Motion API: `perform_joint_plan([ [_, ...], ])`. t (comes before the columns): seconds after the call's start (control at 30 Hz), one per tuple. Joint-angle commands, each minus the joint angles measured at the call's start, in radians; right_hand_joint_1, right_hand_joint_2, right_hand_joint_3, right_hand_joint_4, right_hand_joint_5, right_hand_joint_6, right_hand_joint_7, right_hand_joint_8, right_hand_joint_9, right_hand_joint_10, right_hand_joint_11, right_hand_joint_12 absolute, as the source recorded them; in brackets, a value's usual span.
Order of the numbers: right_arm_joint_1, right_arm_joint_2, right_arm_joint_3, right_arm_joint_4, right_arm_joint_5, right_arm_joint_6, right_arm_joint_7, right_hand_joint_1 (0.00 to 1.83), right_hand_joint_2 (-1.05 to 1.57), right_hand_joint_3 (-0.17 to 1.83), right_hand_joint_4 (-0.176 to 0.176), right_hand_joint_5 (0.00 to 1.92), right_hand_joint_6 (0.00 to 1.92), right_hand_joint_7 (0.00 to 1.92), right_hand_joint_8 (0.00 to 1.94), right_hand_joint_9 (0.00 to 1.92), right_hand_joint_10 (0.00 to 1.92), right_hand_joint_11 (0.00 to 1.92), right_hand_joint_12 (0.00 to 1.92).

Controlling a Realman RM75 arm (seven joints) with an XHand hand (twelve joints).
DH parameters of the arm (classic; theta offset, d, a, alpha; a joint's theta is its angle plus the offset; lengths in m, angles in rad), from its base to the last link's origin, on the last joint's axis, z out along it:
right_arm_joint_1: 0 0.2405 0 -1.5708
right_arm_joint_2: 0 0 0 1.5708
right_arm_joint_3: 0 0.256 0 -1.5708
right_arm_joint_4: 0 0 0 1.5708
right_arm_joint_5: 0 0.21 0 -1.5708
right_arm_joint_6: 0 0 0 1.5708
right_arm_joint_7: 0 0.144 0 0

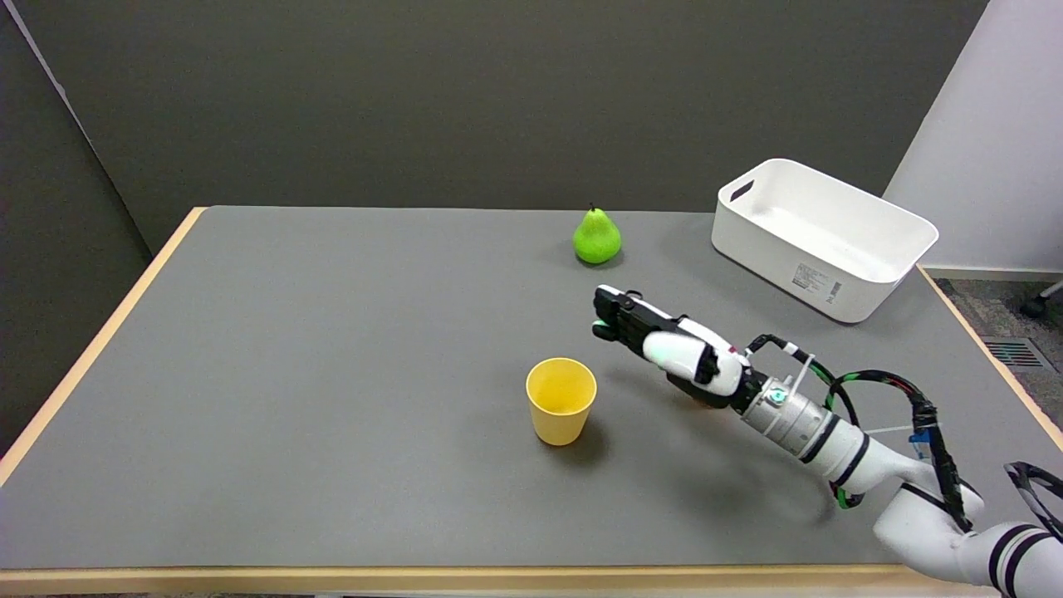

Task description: Pick up the yellow cup.

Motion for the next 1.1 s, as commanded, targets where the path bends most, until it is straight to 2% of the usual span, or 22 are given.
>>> perform_joint_plan([
  [0.03, 0.006, -0.023, -0.008, 0.136, -0.131, -0.196, 0.006, 0.24, 0.59, 0.78, -0.176, 0.0, 0.21, 0.0, 0.0, 0.0, 0.0, 0.0, 0.29],
  [0.77, 0.006, -0.094, -0.051, 0.136, -0.201, -0.201, 0.002, 0.27, 0.59, 0.8, -0.176, 0.0, 0.19, 0.0, 0.0, 0.0, 0.0, 0.0, 0.26],
  [1.1, 0.006, -0.095, -0.06, 0.14, -0.2, -0.192, -0.092, 0.32, 0.58, 0.8, -0.176, 0.0, 0.18, 0.0, 0.0, 0.0, 0.0, 0.0, 0.23],
])
